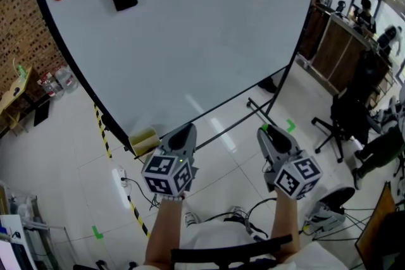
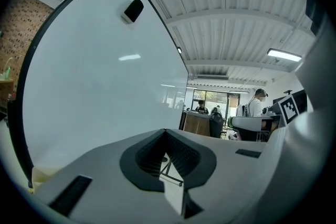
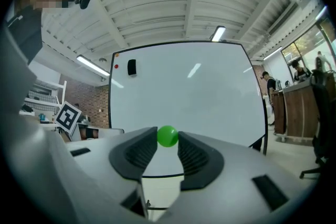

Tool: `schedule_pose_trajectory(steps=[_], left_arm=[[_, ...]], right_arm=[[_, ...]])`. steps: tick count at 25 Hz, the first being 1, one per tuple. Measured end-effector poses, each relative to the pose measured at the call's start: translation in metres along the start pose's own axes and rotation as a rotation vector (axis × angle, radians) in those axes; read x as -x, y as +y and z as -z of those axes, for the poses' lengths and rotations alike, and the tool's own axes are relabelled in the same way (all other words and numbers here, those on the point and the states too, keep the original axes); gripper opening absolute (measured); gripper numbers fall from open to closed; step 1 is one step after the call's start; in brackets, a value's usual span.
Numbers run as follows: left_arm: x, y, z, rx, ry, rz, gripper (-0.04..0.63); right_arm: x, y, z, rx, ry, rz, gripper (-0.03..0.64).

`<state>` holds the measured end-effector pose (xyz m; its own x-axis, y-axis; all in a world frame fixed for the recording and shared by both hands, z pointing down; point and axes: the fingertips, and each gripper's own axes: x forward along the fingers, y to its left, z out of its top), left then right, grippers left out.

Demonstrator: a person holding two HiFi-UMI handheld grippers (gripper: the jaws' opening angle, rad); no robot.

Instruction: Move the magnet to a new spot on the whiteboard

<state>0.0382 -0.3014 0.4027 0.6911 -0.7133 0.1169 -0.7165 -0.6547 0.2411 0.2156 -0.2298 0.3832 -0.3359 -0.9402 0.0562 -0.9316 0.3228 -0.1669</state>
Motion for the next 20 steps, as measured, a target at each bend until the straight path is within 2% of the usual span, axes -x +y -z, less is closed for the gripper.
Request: schedule_pose_trajectory(steps=[8,14,20], left_arm=[[-0.007,0.003,0.000,-0.007,0.017,0.013,-0.008],[-0.012,0.016,-0.001,-0.012,0.035,-0.035,-0.008],[-0.015,0.023,-0.010,-0.013,0.014,-0.051,-0.008]], right_arm=[[-0.014,0.000,0.004,-0.005,0.012,-0.018,0.138],[-0.024,-0.003,0.009,-0.016,0.018,-0.016,0.138],[-0.036,-0.006,0.005,-0.012,0.012,-0.026,0.138]])
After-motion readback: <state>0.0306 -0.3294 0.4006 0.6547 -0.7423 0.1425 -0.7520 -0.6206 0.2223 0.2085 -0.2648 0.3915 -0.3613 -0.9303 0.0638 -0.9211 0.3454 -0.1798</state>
